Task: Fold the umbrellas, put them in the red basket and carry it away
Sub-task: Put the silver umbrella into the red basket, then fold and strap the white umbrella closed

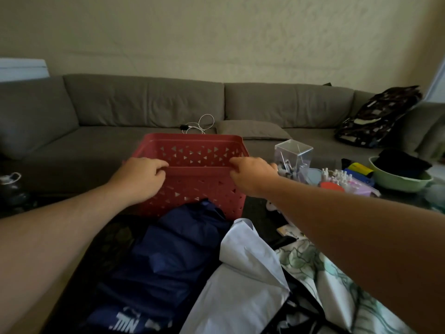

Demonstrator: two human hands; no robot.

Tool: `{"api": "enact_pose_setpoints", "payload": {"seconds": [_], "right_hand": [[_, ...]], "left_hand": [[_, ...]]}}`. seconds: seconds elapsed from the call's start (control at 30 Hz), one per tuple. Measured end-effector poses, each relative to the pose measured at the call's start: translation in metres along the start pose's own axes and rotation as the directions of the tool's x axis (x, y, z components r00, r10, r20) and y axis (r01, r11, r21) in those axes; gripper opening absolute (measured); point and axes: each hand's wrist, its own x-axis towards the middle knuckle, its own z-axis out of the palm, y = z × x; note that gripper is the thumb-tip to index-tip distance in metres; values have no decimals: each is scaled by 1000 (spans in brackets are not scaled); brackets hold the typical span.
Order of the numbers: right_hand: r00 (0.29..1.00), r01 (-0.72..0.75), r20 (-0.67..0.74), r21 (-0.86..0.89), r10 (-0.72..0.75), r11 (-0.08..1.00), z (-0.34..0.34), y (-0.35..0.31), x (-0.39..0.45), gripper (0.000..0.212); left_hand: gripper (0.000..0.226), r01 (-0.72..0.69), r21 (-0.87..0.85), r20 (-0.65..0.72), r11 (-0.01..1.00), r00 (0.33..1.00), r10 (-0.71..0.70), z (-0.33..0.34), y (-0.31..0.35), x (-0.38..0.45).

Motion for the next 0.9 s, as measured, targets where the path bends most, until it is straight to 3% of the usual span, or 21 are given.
{"api": "enact_pose_setpoints", "payload": {"seconds": [0.13,0.23,0.33,0.43,0.57,0.67,0.9], "right_hand": [[997,81,-11,145,-80,986,-9,-10,-52,54],[988,153,-78,280,-137,948,-1,-10,-105,45],[979,200,-120,369,-166,908,14,-6,-160,47],[984,146,-166,512,-69,847,30,2,-208,48],[970,16,-177,737,170,676,43,8,-262,44],[967,22,-181,763,181,646,45,7,-289,45],[959,60,-244,670,144,740,21,23,-298,43]], "left_hand": [[50,30,-93,44,995,999,-26,-7,20,-31],[40,24,-265,15,964,1000,-21,-7,50,-72],[35,-27,-318,100,948,993,62,5,83,-126],[35,-50,-361,190,931,974,126,22,108,-176],[37,-24,-400,227,916,966,124,35,134,-223],[37,3,-452,207,892,973,102,36,153,-248],[37,-6,-455,183,890,978,100,21,178,-280]]}}
